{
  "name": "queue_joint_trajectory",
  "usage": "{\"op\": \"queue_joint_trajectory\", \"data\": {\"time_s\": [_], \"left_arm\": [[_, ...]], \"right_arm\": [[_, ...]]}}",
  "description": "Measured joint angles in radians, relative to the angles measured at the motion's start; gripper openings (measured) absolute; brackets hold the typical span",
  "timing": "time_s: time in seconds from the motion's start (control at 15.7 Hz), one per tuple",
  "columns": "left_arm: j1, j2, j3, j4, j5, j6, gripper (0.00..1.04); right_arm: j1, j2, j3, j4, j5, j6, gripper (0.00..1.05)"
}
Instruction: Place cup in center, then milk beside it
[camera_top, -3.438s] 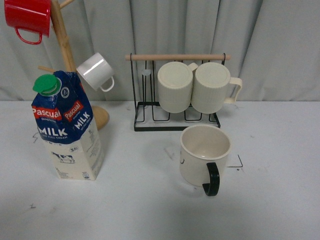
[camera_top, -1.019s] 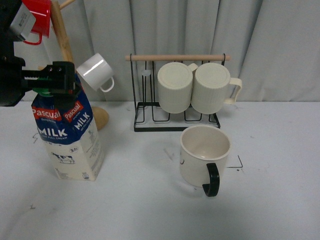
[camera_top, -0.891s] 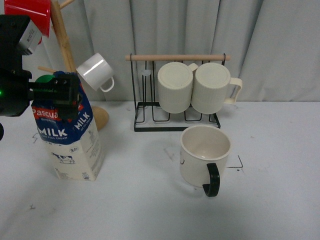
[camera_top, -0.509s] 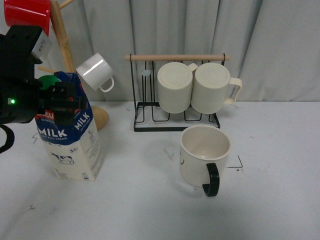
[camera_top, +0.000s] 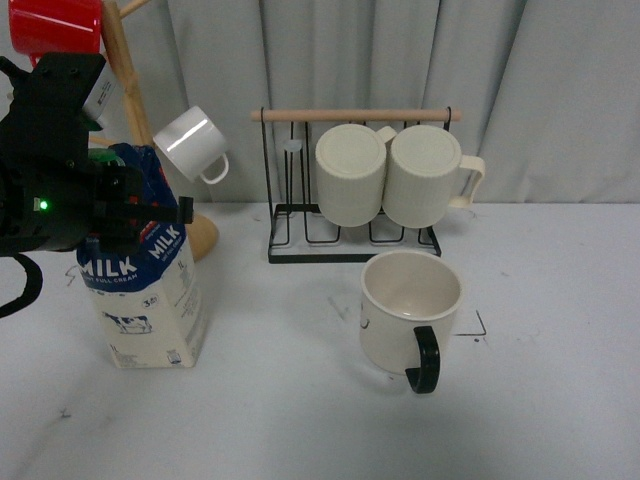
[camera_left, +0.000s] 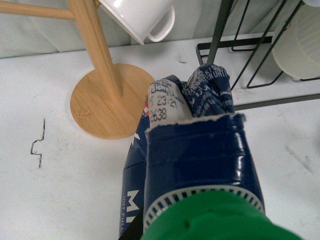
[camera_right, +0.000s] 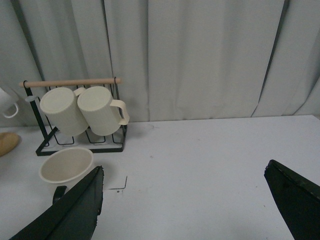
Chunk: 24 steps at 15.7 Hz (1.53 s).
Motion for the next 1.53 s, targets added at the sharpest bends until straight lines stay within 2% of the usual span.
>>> {"op": "queue_joint_trajectory", "data": {"time_s": [0.25, 0.45, 0.51, 0.76, 1.53], "left_arm": [[-0.074, -0.027, 0.006, 0.004, -0.018, -0.025, 0.13], [-0.146, -0.027, 0.019, 0.022, -0.066, -0.039, 0.13], [-0.198, -0.021, 0.023, 0.044, -0.095, -0.053, 0.13], [-0.274, 0.031, 0.049, 0.087, -0.13, -0.069, 0.13], [-0.337, 0.104, 0.082, 0.102, -0.178, -0.086, 0.13]], "right_arm": [[0.0, 0.0, 0.0, 0.0, 0.0, 0.0, 0.98], [0.0, 0.0, 0.0, 0.0, 0.0, 0.0, 0.98], [0.0, 0.0, 0.0, 0.0, 0.0, 0.0, 0.98], [0.0, 0.0, 0.0, 0.0, 0.0, 0.0, 0.98], [0.0, 0.0, 0.0, 0.0, 0.0, 0.0, 0.98]]}}
